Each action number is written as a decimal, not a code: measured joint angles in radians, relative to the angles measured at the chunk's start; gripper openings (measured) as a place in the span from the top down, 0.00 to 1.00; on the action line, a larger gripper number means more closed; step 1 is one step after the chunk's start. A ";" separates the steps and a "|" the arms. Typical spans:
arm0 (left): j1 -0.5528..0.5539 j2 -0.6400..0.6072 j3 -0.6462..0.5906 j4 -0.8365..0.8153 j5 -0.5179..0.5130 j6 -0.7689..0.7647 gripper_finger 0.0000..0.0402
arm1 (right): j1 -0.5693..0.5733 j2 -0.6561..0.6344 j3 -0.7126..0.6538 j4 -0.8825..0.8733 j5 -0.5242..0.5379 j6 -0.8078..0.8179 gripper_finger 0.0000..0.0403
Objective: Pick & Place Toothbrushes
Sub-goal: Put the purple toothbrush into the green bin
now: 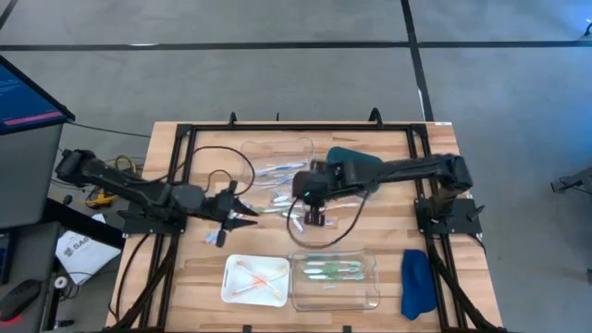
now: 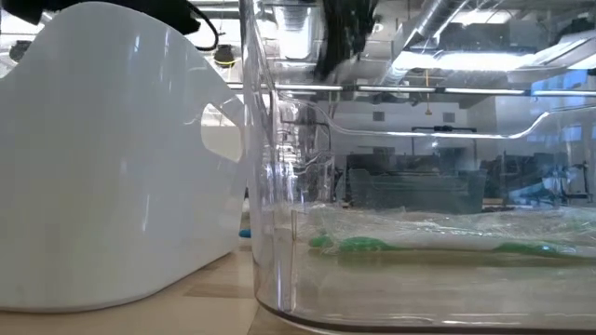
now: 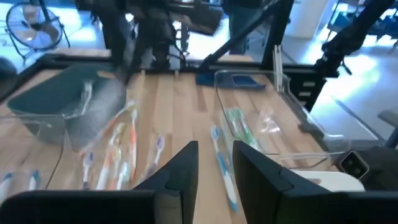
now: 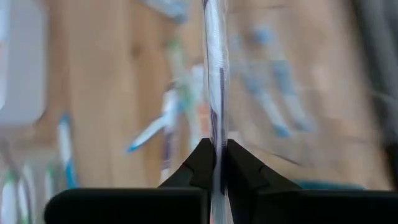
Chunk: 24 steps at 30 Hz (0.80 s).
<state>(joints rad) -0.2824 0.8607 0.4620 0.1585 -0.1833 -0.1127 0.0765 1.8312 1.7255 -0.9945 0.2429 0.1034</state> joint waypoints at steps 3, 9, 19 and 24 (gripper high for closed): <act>-0.003 -0.037 -0.010 0.008 -0.004 0.000 0.77 | -0.026 -0.080 0.001 -0.031 0.098 0.114 0.96; -0.026 -0.049 -0.012 0.053 0.026 0.016 0.77 | -0.073 -0.166 -0.009 -0.172 0.327 0.307 0.96; -0.053 -0.043 -0.013 0.428 0.205 0.318 0.77 | -0.257 -0.405 -0.531 0.254 0.199 0.375 0.96; -0.035 -0.044 0.003 0.667 0.221 0.501 0.77 | -0.289 -0.517 -0.676 0.379 0.169 0.411 0.96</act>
<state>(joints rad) -0.3179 0.8164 0.4646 0.8255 0.0377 0.3881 -0.2121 1.3145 1.0491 -0.6159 0.4115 0.5149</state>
